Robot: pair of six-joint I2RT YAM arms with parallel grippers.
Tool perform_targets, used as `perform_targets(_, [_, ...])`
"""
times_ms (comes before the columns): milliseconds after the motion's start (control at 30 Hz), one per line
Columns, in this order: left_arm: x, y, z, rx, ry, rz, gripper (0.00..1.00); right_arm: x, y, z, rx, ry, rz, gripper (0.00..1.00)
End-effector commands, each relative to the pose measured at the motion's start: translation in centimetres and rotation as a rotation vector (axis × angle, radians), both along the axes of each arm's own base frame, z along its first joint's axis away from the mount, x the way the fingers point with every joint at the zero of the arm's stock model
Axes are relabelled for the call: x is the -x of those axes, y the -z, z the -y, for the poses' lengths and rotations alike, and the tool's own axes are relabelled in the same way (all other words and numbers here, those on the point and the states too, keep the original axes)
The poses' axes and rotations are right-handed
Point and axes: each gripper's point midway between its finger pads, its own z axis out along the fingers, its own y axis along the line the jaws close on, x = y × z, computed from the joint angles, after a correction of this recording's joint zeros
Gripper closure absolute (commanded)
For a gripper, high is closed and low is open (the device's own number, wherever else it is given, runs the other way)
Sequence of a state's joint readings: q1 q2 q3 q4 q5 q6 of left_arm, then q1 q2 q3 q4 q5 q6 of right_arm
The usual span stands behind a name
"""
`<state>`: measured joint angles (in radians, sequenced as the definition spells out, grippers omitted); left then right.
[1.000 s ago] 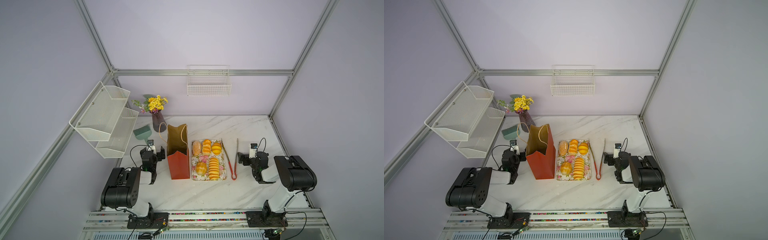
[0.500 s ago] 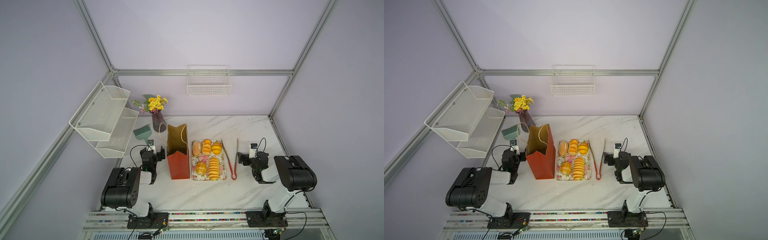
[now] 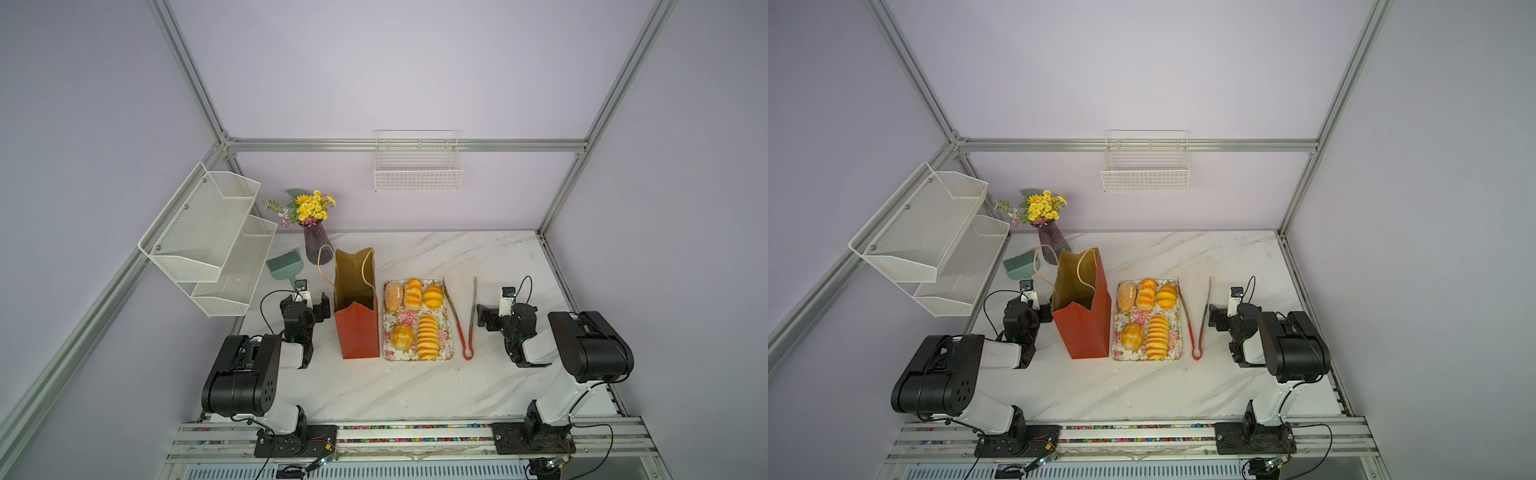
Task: Pack bread into a paper bag
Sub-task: Adjust the paper bag at the center of the board.
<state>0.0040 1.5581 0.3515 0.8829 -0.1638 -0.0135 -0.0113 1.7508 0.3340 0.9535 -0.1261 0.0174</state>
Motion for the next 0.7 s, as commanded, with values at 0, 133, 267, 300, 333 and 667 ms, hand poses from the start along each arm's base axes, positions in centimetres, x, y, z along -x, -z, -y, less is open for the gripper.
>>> perform_targets(0, [-1.1,-2.0,0.1,-0.015,0.003,0.067,0.00,-0.2,0.4,0.3,0.002,0.015,-0.012,0.03])
perform_targets(133, [-1.2,-2.0,-0.3,-0.010,-0.024,0.066,0.00,-0.1,0.4,0.3,0.001,0.015,-0.014,0.02])
perform_targets(267, [-0.9,-3.1,-0.2,-0.029,-0.016,0.103,0.00,-0.1,0.4,0.5,0.006,0.023,-0.014,0.03])
perform_targets(300, [-0.8,-3.8,-0.5,-0.039,-0.042,0.103,0.00,-0.4,0.3,1.1,0.016,0.064,-0.014,0.03])
perform_targets(333, [-0.7,-4.7,-0.9,-0.044,-0.080,0.097,0.00,-0.5,0.4,1.5,0.026,0.091,-0.023,0.03])
perform_targets(667, [0.9,-15.6,2.1,0.194,0.000,-0.132,0.00,-4.2,-1.9,3.8,0.082,0.248,-0.383,0.03])
